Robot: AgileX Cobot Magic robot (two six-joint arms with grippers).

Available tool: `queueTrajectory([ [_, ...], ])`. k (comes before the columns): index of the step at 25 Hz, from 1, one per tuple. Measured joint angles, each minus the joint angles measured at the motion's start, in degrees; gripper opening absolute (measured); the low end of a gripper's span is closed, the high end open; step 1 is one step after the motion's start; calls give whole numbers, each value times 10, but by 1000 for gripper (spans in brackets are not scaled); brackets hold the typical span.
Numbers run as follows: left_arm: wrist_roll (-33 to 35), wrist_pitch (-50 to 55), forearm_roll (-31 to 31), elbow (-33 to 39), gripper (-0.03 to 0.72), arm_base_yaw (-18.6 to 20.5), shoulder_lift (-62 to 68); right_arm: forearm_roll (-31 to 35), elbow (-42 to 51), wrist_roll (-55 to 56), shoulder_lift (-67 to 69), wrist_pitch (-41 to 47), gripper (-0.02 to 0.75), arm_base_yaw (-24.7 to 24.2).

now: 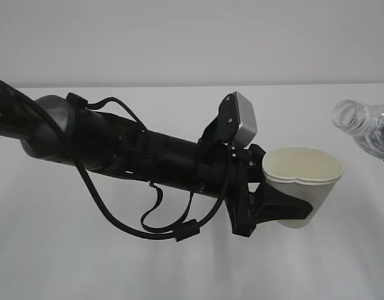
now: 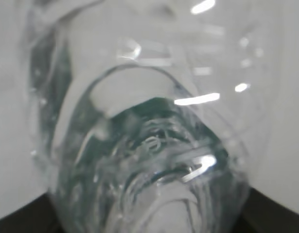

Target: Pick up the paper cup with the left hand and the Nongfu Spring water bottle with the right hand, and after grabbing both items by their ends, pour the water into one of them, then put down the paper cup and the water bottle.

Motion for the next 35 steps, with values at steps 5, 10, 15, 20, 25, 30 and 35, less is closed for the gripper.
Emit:
queueTrajectory([
  [5, 0, 5, 0, -7, 409, -6, 0, -21, 0, 0, 0, -2, 428, 0],
  [10, 0, 5, 0, -11, 409, -6, 0, -34, 0, 0, 0, -3, 428, 0],
  [15, -4, 5, 0, -11, 409, -6, 0, -72, 0, 0, 0, -4, 428, 0],
  [20, -17, 5, 15, -11, 409, -6, 0, -80, 0, 0, 0, 6, 428, 0],
  [25, -24, -10, 22, -11, 409, -6, 0, -92, 0, 0, 0, 18, 428, 0],
  [30, -26, -17, 23, -11, 409, -6, 0, -110, 0, 0, 0, 22, 428, 0],
  [35, -28, -17, 23, -11, 409, -6, 0, -128, 0, 0, 0, 22, 428, 0],
])
